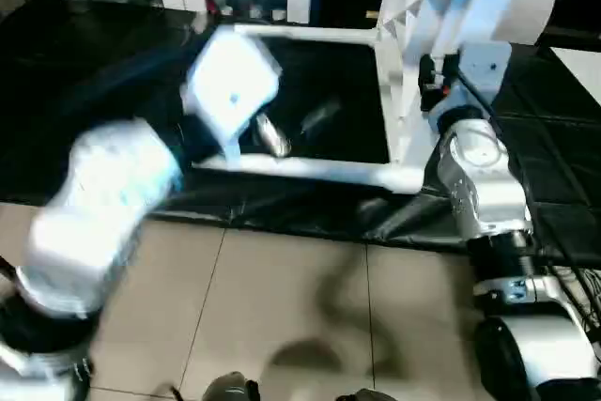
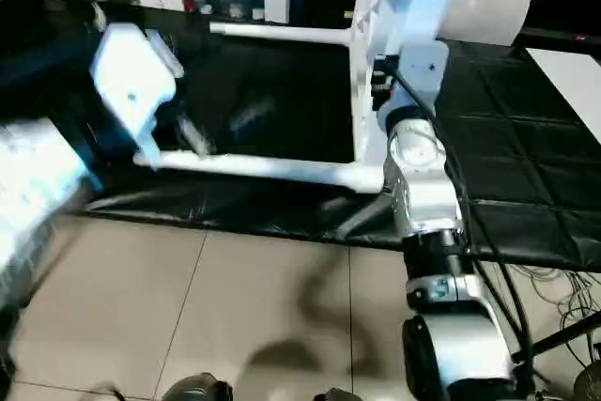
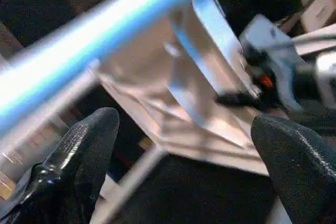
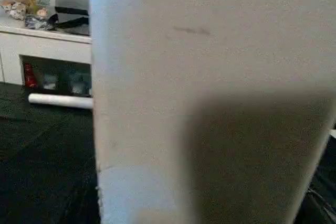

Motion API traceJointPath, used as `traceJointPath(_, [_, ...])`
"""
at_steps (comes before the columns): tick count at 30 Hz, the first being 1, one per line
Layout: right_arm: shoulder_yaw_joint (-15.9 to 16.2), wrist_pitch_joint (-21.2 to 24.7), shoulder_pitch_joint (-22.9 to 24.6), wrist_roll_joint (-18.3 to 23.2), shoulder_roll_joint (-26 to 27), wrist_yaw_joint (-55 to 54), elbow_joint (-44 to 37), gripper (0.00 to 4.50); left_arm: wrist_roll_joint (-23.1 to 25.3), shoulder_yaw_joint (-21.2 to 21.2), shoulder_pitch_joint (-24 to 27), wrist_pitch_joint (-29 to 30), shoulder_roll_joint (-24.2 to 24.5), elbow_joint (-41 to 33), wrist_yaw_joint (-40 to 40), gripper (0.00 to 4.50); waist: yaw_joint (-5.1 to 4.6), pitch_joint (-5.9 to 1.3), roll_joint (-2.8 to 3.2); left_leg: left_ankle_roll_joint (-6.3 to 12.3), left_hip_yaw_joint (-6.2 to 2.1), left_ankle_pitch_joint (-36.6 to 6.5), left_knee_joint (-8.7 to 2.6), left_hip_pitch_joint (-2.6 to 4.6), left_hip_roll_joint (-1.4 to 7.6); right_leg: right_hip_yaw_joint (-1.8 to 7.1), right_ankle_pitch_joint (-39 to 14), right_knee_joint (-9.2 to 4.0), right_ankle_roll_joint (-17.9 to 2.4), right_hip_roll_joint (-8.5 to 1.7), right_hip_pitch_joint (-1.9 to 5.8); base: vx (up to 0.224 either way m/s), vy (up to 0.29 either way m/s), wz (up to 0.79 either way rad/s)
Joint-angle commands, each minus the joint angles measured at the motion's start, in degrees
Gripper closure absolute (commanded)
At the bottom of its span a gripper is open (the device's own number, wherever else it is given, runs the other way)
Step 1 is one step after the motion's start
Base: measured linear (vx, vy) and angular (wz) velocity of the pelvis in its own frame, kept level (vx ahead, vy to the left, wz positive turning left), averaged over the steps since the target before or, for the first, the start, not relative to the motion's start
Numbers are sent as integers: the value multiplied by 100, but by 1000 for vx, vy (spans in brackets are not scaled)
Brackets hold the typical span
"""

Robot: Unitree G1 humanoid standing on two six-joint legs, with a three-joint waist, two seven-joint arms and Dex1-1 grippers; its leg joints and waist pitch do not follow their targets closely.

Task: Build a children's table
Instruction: Flip table

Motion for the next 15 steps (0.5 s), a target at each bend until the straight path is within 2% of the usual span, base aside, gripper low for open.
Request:
traceJointPath(1, [42, 122, -167, -26, -49, 139, 8, 218, 334, -45, -314, -274, 150, 205, -55, 0, -34, -446, 2, -334, -201, -720, -476, 145, 482, 407, -390, -363, -982, -432, 300, 0, 0, 0])
traceJointPath(2, [80, 186, -132, -39, -6, 136, -9, 182, 528, -61, -567, -524, 171, 420, 40, 0, -51, -441, -87, -325, -196, -726, -484, 140, 488, 408, -421, -382, -981, -431, 313, 0, 0, 0])
traceJointPath(3, [82, 189, -130, -40, -5, 136, -11, 182, 534, -61, -576, -534, 171, 429, 44, 0, -31, -438, -65, -324, -203, -702, -479, 135, 488, 413, -447, -371, -982, -452, 316, 0, 0, 0])
traceJointPath(4, [160, 307, -16, -85, 56, 118, -123, 174, 652, -62, -753, -785, 172, 592, 118, 0, -37, -443, -37, -349, -206, -656, -477, 133, 499, 410, -401, -364, -1021, -463, 315, 0, 0, 0])
traceJointPath(6, [218, 433, 175, -132, 124, 87, -315, 164, 733, -39, -815, -985, 164, 667, 175, 0, -49, -449, -16, -356, -209, -639, -481, 133, 501, 408, -318, -353, -1052, -457, 312, 0, 0, 0])
traceJointPath(11, [257, 586, 630, -109, 212, 123, -576, 152, 932, 14, -869, -1233, 214, 789, 228, 0, -74, -457, -18, -393, -210, -714, -494, 146, 518, 411, -246, -346, -1114, -461, 310, 0, 0, 0])
traceJointPath(15, [264, 443, 757, -207, 207, 106, -372, 152, 1298, 18, -1136, -1559, 364, 1325, 305, 0, -89, -436, -11, -470, -219, -1062, -510, 155, 505, 413, -795, -406, -1029, -468, 288, 0, 0, 0])
